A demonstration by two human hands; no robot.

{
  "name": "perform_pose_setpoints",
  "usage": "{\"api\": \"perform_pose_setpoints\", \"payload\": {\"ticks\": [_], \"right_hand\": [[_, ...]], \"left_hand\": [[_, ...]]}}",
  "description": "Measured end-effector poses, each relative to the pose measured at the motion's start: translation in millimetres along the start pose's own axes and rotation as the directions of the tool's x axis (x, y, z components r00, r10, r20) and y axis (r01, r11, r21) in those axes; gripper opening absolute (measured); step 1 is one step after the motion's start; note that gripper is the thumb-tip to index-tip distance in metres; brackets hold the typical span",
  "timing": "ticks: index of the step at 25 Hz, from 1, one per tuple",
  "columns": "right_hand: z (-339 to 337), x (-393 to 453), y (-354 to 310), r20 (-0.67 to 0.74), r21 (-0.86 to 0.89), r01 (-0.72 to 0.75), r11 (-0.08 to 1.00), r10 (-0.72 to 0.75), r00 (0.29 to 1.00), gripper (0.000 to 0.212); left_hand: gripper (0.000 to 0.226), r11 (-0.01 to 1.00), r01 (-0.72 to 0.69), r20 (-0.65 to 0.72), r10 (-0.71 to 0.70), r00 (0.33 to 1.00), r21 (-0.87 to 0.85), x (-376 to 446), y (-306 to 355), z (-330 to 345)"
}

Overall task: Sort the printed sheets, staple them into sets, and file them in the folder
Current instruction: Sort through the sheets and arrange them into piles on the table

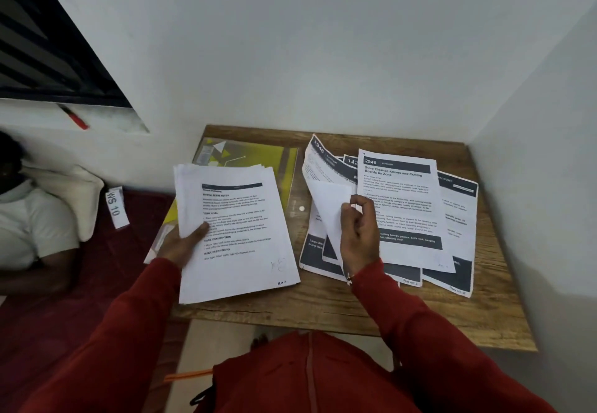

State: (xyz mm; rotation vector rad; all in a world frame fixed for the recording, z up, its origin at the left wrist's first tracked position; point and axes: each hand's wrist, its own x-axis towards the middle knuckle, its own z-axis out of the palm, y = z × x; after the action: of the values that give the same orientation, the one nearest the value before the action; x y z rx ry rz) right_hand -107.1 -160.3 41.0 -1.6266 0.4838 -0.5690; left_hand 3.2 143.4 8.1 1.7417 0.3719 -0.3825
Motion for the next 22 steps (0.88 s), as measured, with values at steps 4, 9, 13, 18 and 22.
{"api": "perform_pose_setpoints", "payload": {"ticks": [4, 9, 13, 18, 22], "right_hand": [[8, -10, -1, 0.068, -0.118, 0.084, 0.990, -0.076, 0.995, 0.008], [14, -22, 0, 0.152, -0.213, 0.199, 0.957, -0.168, 0.974, 0.013], [12, -29, 3, 0.228, -0.279, 0.322, 0.905, -0.263, 0.937, 0.015], [-2, -31, 3, 0.564, -0.320, 0.516, 0.794, -0.278, 0.778, 0.033], [-61, 23, 27, 0.108, -0.521, 0.208, 0.828, -0.178, 0.978, 0.037]], "left_hand": [[0.068, 0.960, -0.012, -0.091, 0.038, 0.995, 0.279, 10, -2, 5], [0.114, 0.560, -0.017, -0.214, 0.344, 0.914, 0.829, -20, 14, 31], [0.083, 0.964, 0.015, 0.065, -0.034, 0.997, 0.266, -47, 57, 88], [0.017, 0.969, 0.237, 0.290, -0.246, 0.925, 0.068, -37, 72, 128], [0.029, 0.976, 0.014, 0.138, -0.045, 0.989, 0.217, -4, 59, 118]]}}
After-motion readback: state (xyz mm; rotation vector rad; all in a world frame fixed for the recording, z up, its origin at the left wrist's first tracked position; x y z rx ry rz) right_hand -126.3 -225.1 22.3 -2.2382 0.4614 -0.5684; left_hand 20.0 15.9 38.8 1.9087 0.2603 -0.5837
